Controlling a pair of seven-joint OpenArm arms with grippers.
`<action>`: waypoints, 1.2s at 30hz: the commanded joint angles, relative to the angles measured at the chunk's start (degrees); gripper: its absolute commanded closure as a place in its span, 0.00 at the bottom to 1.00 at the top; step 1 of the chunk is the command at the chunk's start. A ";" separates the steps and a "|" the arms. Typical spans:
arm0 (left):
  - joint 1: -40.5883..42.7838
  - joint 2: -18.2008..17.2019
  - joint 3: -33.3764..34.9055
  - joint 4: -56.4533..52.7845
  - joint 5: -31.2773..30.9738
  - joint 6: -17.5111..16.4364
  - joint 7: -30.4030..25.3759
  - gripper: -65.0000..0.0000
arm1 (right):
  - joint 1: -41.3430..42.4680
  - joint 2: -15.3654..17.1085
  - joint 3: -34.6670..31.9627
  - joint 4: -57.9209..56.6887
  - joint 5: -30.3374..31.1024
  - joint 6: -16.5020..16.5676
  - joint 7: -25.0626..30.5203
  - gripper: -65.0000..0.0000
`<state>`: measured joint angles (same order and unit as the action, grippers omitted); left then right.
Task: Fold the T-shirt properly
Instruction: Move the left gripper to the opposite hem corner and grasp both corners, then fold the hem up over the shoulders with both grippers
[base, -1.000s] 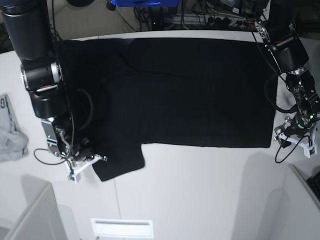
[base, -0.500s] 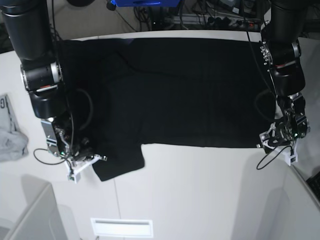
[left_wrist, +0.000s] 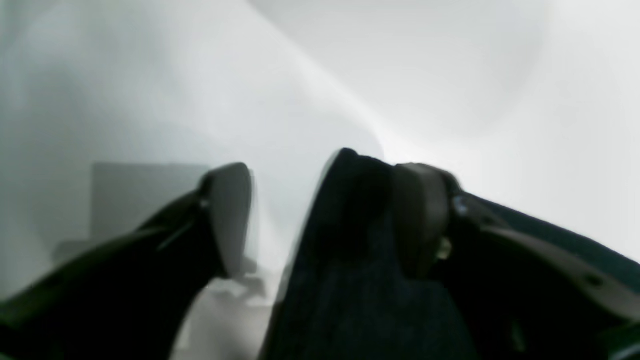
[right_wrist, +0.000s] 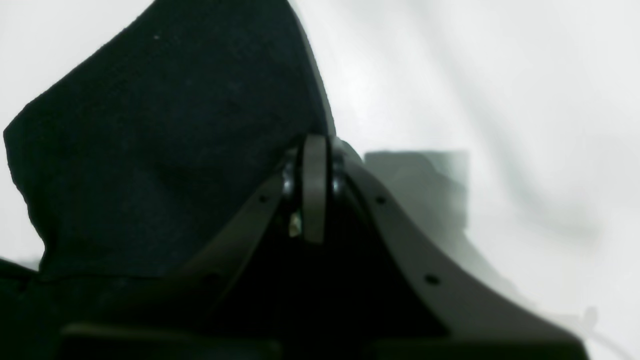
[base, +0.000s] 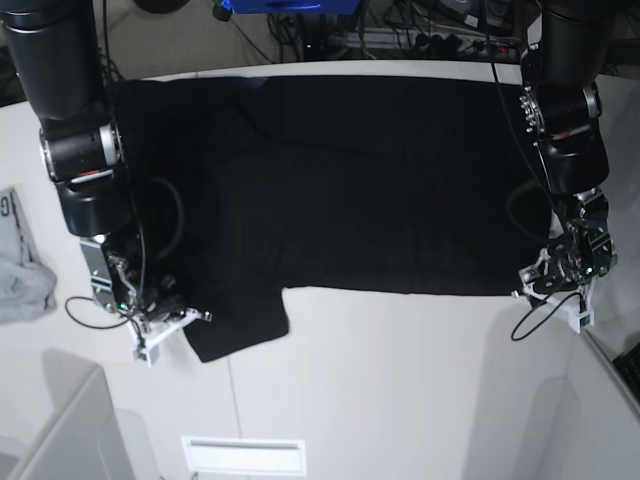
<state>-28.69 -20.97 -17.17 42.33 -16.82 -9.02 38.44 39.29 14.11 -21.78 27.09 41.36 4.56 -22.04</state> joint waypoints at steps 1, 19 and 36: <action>-1.33 -0.61 -0.11 -0.44 -0.81 0.00 -0.50 0.56 | 1.37 0.70 -0.07 0.38 -0.27 -0.12 -0.16 1.00; 5.17 0.09 -0.72 10.73 -1.25 0.00 -0.24 1.00 | -5.66 2.81 0.46 15.68 -0.09 -0.29 0.02 1.00; 10.97 -1.93 -0.81 24.09 -14.17 0.00 8.55 1.00 | -13.49 5.54 8.11 31.15 -0.09 -5.92 -2.79 1.00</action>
<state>-16.36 -21.89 -17.80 65.39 -30.39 -9.04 48.03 24.18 18.94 -14.09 57.08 41.04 -1.52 -26.04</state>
